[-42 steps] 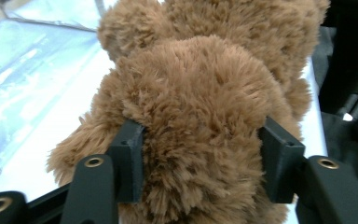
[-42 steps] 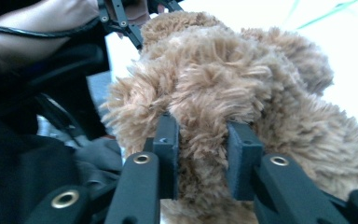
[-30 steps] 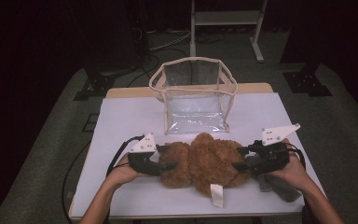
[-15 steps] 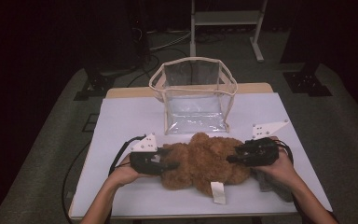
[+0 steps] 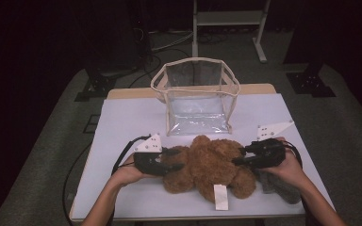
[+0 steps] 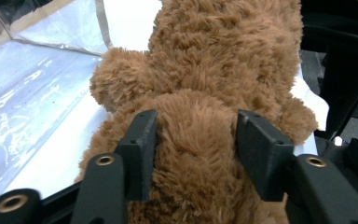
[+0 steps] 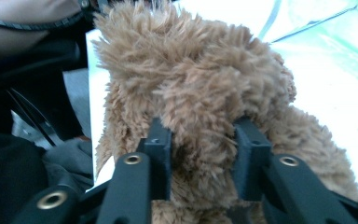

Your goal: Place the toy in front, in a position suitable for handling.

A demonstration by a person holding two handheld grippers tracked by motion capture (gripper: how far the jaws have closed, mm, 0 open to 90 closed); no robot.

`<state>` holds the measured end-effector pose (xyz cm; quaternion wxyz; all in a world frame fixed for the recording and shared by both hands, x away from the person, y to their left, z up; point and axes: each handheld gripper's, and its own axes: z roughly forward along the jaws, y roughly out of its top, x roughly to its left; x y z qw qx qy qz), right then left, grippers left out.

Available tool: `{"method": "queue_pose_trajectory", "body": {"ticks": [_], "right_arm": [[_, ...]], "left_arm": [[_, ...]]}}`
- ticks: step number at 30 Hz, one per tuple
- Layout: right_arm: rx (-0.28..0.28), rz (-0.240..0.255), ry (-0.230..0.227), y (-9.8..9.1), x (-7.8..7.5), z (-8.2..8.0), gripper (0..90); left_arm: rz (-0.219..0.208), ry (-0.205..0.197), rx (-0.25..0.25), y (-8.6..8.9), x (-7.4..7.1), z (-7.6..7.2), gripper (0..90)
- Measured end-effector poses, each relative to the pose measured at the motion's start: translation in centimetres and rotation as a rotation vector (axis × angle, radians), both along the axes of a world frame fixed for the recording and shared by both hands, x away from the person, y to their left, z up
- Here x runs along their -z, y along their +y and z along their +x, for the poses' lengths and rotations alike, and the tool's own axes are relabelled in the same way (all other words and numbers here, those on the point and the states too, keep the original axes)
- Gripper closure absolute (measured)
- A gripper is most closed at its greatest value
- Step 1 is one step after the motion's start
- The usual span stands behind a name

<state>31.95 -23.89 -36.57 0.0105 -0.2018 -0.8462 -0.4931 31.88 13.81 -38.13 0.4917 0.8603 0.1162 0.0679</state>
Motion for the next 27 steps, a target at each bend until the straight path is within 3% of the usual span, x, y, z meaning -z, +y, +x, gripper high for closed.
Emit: {"method": "queue_pose_trajectory", "body": {"ticks": [5,11,27], "right_arm": [[-0.003,0.025,0.004,-0.9,0.1,0.1,55.6],[-0.002,0.037,-0.005,-1.5,-0.1,0.2,51.1],[-0.003,0.019,-0.012,-2.7,-1.0,1.2,43.1]], "left_arm": [[0.013,-0.015,-0.013,0.1,-0.3,-0.1,41.3],[-0.001,-0.030,-0.032,0.5,-0.2,-0.2,35.5],[-0.028,-0.035,-0.061,1.1,-0.4,-0.7,23.8]]}}
